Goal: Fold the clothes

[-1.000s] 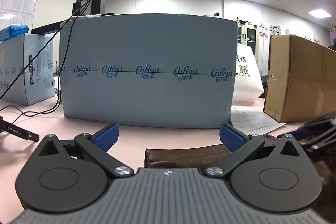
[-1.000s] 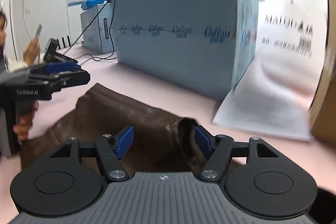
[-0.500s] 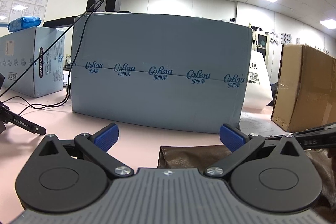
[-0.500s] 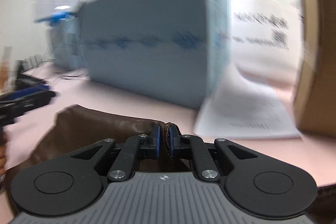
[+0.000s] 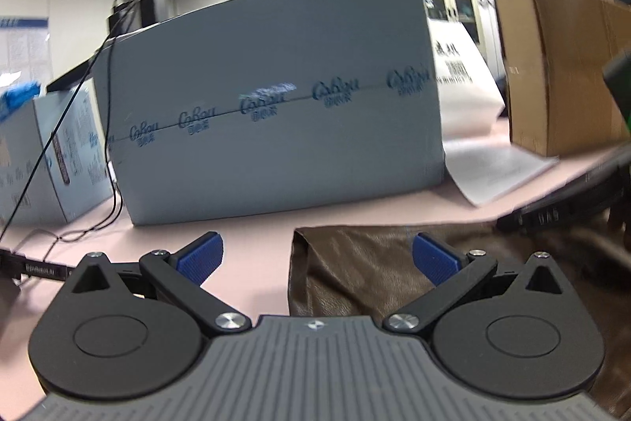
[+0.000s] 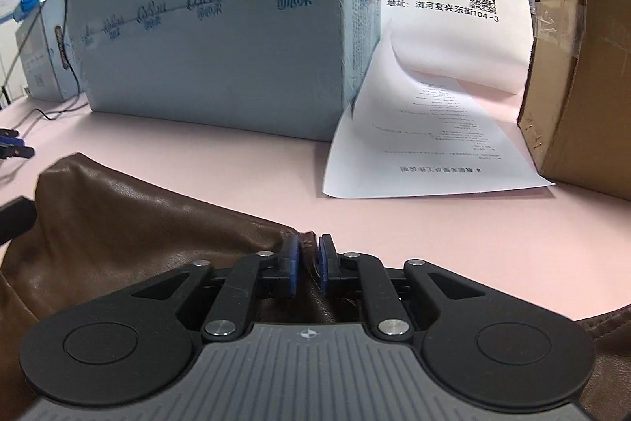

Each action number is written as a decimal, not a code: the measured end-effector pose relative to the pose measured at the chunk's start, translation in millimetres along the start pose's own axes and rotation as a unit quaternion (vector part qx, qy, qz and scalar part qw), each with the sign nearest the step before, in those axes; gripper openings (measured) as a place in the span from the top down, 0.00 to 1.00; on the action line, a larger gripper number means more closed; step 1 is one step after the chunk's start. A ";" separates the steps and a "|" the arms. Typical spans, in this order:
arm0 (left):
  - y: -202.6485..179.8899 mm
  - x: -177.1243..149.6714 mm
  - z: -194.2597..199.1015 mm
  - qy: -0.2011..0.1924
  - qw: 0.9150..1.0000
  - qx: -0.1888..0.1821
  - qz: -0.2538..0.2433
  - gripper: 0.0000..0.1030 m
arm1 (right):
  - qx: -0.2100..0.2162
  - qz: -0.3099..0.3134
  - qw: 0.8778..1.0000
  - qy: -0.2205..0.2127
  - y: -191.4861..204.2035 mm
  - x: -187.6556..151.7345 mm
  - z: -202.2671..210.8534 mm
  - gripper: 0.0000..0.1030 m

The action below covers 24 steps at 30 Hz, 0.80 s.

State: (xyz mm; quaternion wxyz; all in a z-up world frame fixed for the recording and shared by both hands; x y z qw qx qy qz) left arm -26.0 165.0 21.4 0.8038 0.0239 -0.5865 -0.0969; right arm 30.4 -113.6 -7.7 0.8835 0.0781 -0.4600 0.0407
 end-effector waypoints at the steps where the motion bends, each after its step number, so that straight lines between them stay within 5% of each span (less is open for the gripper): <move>1: -1.0 -0.8 -1.2 0.004 1.000 0.001 -0.004 0.00 | -0.013 0.000 1.000 -0.003 -0.9 -0.2 1.8 0.61; 7: -6.8 -5.5 -8.5 0.025 0.999 0.006 -0.029 0.00 | -0.004 -0.009 0.998 -0.057 -15.6 7.4 41.8 0.35; 16: -5.2 -6.9 -13.6 0.045 0.999 0.014 -0.025 0.00 | -0.100 0.083 0.989 -0.065 -56.1 3.4 105.9 0.33; 24: -12.6 -6.6 -10.1 0.035 0.998 0.018 -0.048 0.00 | -0.133 0.128 0.983 -0.001 -91.0 -25.7 128.9 0.27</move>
Point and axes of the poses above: each gripper's, at about its wrist camera, not at the fingertips, and z roughly against the way its jaws point, y to its left, x to its top, the point moved 3 cm from there along -z, roughly the way its jaws point, and after that the axes turned 8 degrees about x, right-handed, at the moved point
